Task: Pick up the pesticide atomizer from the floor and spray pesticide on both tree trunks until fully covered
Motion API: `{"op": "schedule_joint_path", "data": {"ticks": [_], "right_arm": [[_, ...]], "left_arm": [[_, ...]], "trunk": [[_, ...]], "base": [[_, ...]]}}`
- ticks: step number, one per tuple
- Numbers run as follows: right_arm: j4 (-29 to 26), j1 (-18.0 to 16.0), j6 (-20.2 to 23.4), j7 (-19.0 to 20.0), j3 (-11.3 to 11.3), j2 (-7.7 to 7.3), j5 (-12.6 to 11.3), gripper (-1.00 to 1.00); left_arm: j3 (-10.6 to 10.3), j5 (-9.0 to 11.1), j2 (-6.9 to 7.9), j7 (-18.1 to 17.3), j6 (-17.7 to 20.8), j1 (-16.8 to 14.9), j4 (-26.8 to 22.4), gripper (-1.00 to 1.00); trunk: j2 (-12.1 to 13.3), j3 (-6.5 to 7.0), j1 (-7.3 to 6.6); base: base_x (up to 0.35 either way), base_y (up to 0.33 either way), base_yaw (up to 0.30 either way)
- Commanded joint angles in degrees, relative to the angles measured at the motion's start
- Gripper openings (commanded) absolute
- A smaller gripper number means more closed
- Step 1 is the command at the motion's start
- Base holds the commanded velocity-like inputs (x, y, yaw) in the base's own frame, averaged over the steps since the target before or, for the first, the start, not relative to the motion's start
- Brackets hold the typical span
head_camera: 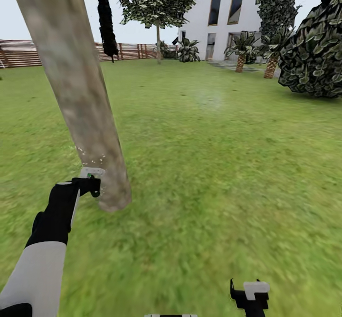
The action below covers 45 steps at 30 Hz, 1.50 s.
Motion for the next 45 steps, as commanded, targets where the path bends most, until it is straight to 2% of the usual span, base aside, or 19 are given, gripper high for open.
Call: {"op": "schedule_joint_path", "data": {"ticks": [1,10,19,20,22,24,25,27,30,32,35,41,44,45], "right_arm": [[0.0,0.0,0.0,0.0,0.0,0.01,0.0,1.0],[-0.1,0.0,0.0,0.0,0.0,0.03,0.0,1.0],[-0.1,0.0,0.0,0.0,0.0,0.03,0.0,1.0],[-0.1,0.0,0.0,0.0,0.0,0.03,0.0,1.0],[-0.1,0.0,0.0,0.0,0.0,0.03,0.0,1.0],[-0.1,0.0,0.0,0.1,0.0,0.03,0.0,1.0],[-0.1,0.0,0.0,0.1,0.0,0.03,0.0,1.0],[-0.1,0.0,0.0,0.1,0.1,0.05,0.1,1.0],[0.0,0.0,0.0,0.1,0.1,0.09,0.1,1.0],[-0.1,0.0,0.0,0.1,0.1,0.1,0.1,1.0],[0.0,0.0,0.0,0.1,0.1,0.1,0.1,1.0],[0.0,0.0,0.0,0.1,0.1,0.03,0.1,1.0],[0.0,0.0,0.0,0.1,0.1,0.03,0.1,1.0],[0.0,0.0,0.0,0.1,0.1,0.06,0.1,1.0]], "left_arm": [[0.1,0.0,-0.02,0.0,0.0,0.0,0.0,-1.0],[0.2,0.1,0.09,0.0,-0.1,0.0,-0.1,-1.0],[0.4,0.1,0.52,0.1,0.0,0.0,-0.1,-1.0],[2.1,0.1,0.52,0.2,-0.1,0.0,-0.1,-1.0],[3.2,0.0,0.65,0.2,-0.1,0.0,0.0,-1.0],[5.3,-0.1,0.81,0.2,-0.1,0.1,0.2,-1.0],[7.4,-0.4,1.44,0.1,-0.2,0.4,0.8,-1.0],[7.0,-0.5,1.27,0.1,-0.6,2.8,2.9,-1.0],[3.6,-0.2,0.22,0.2,-0.7,3.7,6.8,-1.0],[3.7,-0.3,0.54,0.2,-0.7,3.8,7.4,-1.0],[5.3,-0.6,2.36,0.1,-1.0,4.0,8.0,-1.0],[4.6,-0.3,-1.31,0.3,-1.0,4.0,8.9,-1.0],[5.1,-0.6,-1.17,0.3,-1.6,4.0,9.3,-1.0],[5.3,-0.6,-0.95,1.5,-2.1,5.6,9.0,-1.0]], "trunk": [[0.0,0.0,0.0],[0.0,0.0,0.0],[0.0,0.0,0.0],[0.0,0.0,0.0],[0.0,0.0,0.0],[0.0,0.0,0.0],[0.0,0.0,0.0],[0.0,0.0,0.0],[0.0,0.0,0.0],[0.0,0.0,0.0],[0.0,0.0,0.0],[0.0,0.0,0.0],[0.0,0.0,0.0],[0.0,0.0,0.0]], "base": [[0.197,-0.231,0.004],[0.117,-0.251,0.008],[0.034,-0.265,0.261],[0.241,-0.184,0.277],[0.267,-0.172,0.277],[0.277,-0.167,0.277],[0.279,-0.166,0.277],[0.277,-0.166,0.277],[0.109,-0.062,0.271],[0.007,-0.004,0.256],[0.001,-0.009,0.169],[0.0,-0.234,0.008],[0.002,-0.267,0.0],[0.095,-0.269,0.0]]}}
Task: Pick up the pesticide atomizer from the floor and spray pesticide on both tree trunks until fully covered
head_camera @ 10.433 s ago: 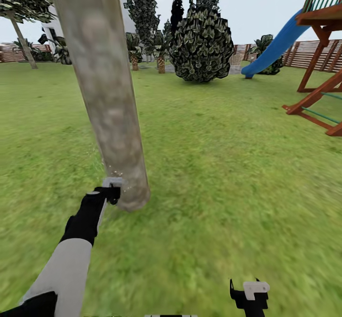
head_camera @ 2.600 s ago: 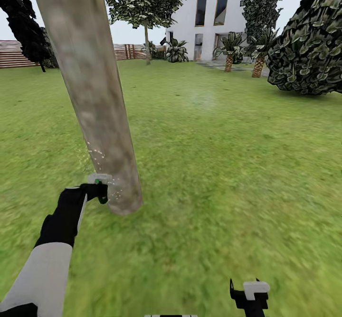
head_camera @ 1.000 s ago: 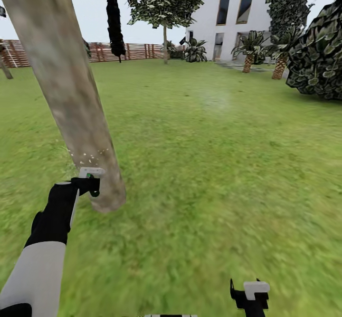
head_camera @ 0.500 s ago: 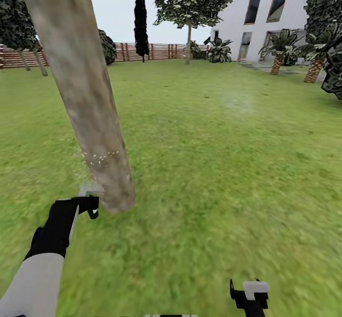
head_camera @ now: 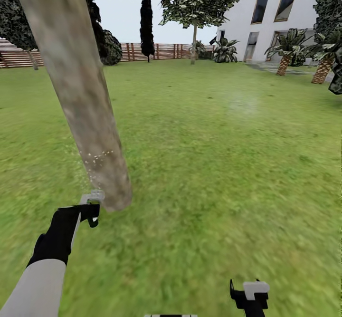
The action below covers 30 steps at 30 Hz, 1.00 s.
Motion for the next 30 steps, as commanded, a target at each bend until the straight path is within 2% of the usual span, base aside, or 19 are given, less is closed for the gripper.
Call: {"op": "schedule_joint_path", "data": {"ticks": [1,2,5,10,18,21,25,30], "right_arm": [[0.0,0.0,0.0,0.0,0.0,0.03,0.0,1.0],[0.0,0.0,0.0,0.0,0.0,0.05,0.0,1.0],[0.0,0.0,0.0,0.0,0.0,0.13,0.0,1.0],[0.0,0.0,0.0,0.0,0.0,0.14,0.0,1.0],[0.0,0.0,0.0,0.0,0.0,0.15,0.0,1.0],[0.0,0.0,0.0,0.0,0.0,0.15,0.0,1.0],[0.0,0.0,0.0,0.0,0.0,0.15,0.0,1.0],[0.0,0.0,0.0,0.0,0.0,0.15,0.0,1.0]], "left_arm": [[0.0,0.6,-0.03,2.2,-0.3,0.7,-0.2,-1.0],[-0.2,0.7,-0.3,5.1,-0.6,1.1,-0.1,-1.0],[-0.3,0.9,-0.41,6.8,-0.9,1.8,0.3,-1.0],[-0.3,0.7,-0.47,7.0,-3.1,2.2,0.4,-1.0],[-0.3,1.6,-0.71,6.4,-3.3,3.2,0.1,-1.0],[-0.4,1.8,-0.63,6.9,-3.2,3.3,0.4,-1.0],[-0.7,1.3,-0.12,7.0,-3.0,3.3,4.5,-1.0],[-0.7,1.4,-0.36,7.0,-2.8,3.3,4.8,-1.0]], "trunk": [[0.0,0.01,-0.01],[0.0,0.01,-0.01],[0.0,0.01,-0.01],[0.0,0.01,-0.01],[0.0,0.01,-0.01],[0.0,0.01,-0.01],[0.0,0.01,-0.01],[0.0,0.01,-0.01]], "base": [[0.124,-0.269,0.0],[0.137,-0.269,0.0],[0.152,-0.261,0.0],[0.213,-0.205,0.122],[-0.061,-0.119,0.274],[0.043,-0.223,0.053],[0.196,-0.208,0.005],[-0.07,-0.257,0.214]]}}
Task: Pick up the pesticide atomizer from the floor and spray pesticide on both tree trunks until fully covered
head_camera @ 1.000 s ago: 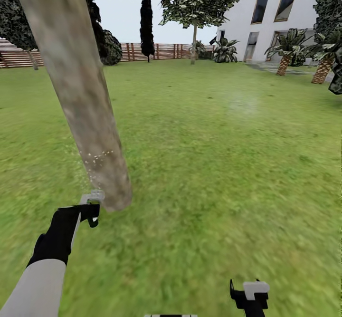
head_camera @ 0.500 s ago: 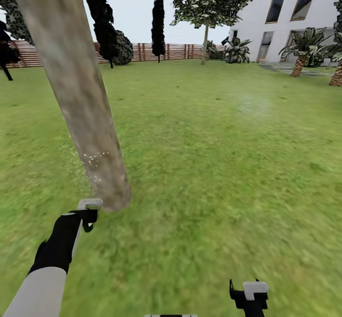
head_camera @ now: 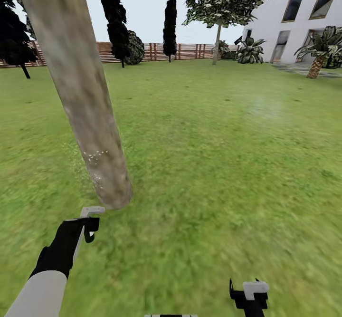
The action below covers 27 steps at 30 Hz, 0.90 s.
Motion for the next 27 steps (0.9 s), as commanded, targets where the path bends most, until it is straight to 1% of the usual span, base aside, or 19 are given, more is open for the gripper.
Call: {"op": "schedule_joint_path", "data": {"ticks": [1,5,10,17,27], "right_arm": [[0.0,0.0,0.0,0.0,0.0,0.0,0.0,1.0],[0.0,0.0,0.0,0.0,0.0,0.0,0.0,1.0],[0.0,0.0,0.0,0.0,0.0,0.0,0.0,1.0],[0.0,0.0,0.0,0.0,0.0,0.0,0.0,1.0],[0.0,0.0,0.0,0.0,0.0,0.04,0.0,1.0]], "left_arm": [[0.0,0.0,-0.02,0.0,0.0,0.0,0.0,-1.0],[0.3,0.0,-0.05,0.3,-0.2,0.0,-0.1,-1.0],[0.7,0.3,-0.22,0.5,-0.3,0.0,-0.2,-1.0],[0.8,0.4,-0.14,0.5,-0.3,0.0,-0.5,-1.0],[0.8,0.3,-0.13,0.5,-0.3,0.0,-0.6,-1.0]], "trunk": [[0.0,0.0,0.0],[0.0,0.0,0.0],[0.0,0.0,0.0],[0.0,0.0,0.0],[0.0,0.0,0.0]], "base": [[-0.035,-0.268,0.276],[0.036,-0.272,0.197],[0.132,-0.273,0.007],[0.094,-0.273,0.011],[0.109,-0.273,0.252]]}}
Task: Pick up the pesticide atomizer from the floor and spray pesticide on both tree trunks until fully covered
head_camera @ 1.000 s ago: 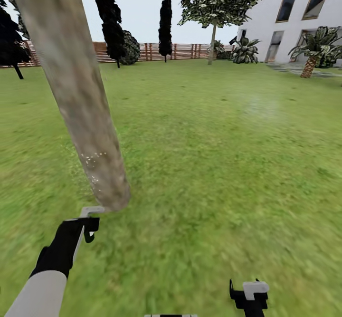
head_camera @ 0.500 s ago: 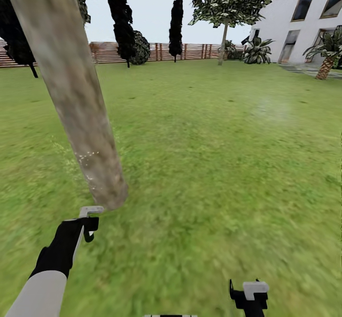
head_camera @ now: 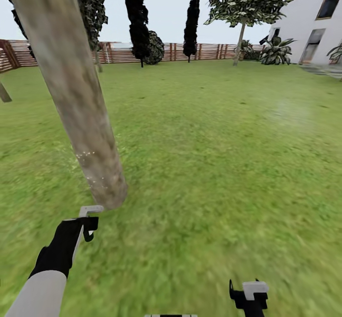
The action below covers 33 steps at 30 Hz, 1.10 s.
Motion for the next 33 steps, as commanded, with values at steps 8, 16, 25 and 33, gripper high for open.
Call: {"op": "schedule_joint_path", "data": {"ticks": [8,16,25,33], "right_arm": [[0.0,0.0,0.0,0.0,0.0,0.04,0.0,1.0],[0.0,0.0,0.0,0.0,0.0,0.04,0.0,1.0],[0.0,0.0,0.0,0.0,0.0,0.04,0.0,1.0],[0.0,0.0,-0.1,0.0,0.0,-0.19,0.0,1.0]], "left_arm": [[0.0,0.0,-0.09,0.0,0.0,0.0,-0.2,-1.0],[0.0,0.0,-0.16,0.0,0.0,0.0,-0.2,-1.0],[0.0,0.0,-0.09,0.0,0.0,0.0,-0.2,-1.0],[0.1,0.0,-0.09,0.0,0.0,0.0,-0.2,-1.0]], "trunk": [[0.0,0.0,0.0],[0.0,0.0,0.0],[0.0,0.0,0.0],[0.0,0.0,0.0]], "base": [[0.128,-0.273,0.277],[0.122,-0.273,0.136],[0.157,-0.252,0.122],[0.229,-0.205,0.158]]}}
